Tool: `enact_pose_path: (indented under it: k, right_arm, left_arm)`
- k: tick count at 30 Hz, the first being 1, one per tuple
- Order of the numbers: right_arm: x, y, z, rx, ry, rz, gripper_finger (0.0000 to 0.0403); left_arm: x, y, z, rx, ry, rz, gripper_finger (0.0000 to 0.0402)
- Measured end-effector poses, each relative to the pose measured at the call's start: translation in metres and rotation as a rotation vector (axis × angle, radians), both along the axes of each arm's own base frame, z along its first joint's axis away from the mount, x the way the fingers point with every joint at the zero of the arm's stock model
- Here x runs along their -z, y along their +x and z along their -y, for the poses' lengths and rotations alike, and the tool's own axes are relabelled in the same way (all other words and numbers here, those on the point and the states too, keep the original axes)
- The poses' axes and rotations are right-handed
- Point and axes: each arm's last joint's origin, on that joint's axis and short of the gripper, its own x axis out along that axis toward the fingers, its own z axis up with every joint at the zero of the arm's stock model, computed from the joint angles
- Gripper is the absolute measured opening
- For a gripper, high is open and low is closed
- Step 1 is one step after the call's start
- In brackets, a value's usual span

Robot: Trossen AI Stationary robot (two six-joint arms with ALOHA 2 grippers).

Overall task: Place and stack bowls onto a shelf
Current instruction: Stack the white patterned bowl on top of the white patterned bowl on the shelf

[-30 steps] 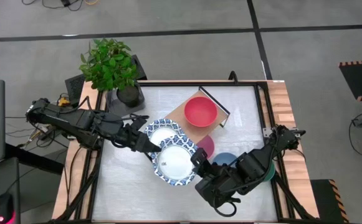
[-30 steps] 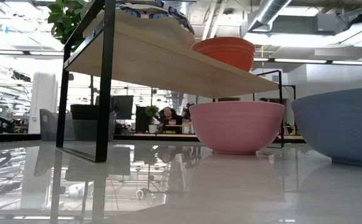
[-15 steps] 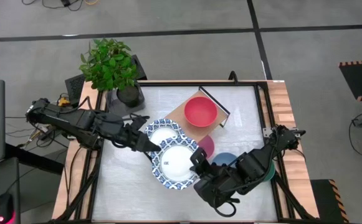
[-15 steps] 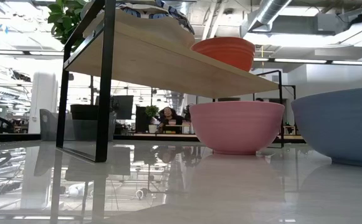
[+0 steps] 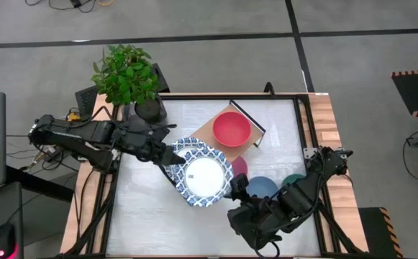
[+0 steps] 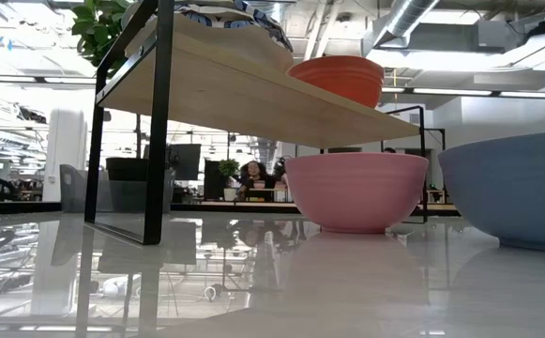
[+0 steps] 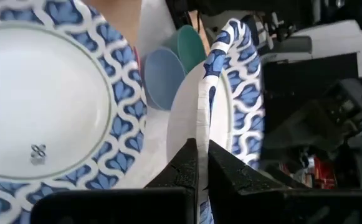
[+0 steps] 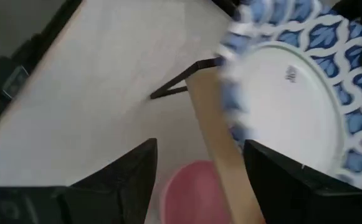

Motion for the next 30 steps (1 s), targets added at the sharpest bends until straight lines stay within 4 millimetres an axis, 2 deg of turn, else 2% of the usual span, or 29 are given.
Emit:
enact_pose_path:
  k: [5,12,20,24,30]
  right_arm:
    - [0.001,-0.012,-0.013,0.053,0.082,0.010,0.0265]
    - [0.005,-0.032,-0.024,0.163,0.155,-0.026,0.0265]
    - [0.007,-0.043,-0.028,0.287,0.235,-0.029,0.0265]
    - [0.007,-0.043,-0.028,0.331,0.272,-0.018,0.0265]
    - [0.007,-0.043,-0.028,0.346,0.283,-0.014,0.0265]
  left_arm:
    - [0.001,-0.010,-0.007,-0.009,0.023,-0.047,0.0002]
    - [-0.001,-0.037,-0.019,-0.085,0.064,-0.118,0.0002]
    - [-0.014,-0.070,-0.030,-0.207,0.126,-0.034,0.0002]
    - [-0.005,-0.079,-0.032,-0.232,0.153,0.002,0.0002]
    - [0.020,-0.079,-0.033,-0.260,0.139,0.064,0.0002]
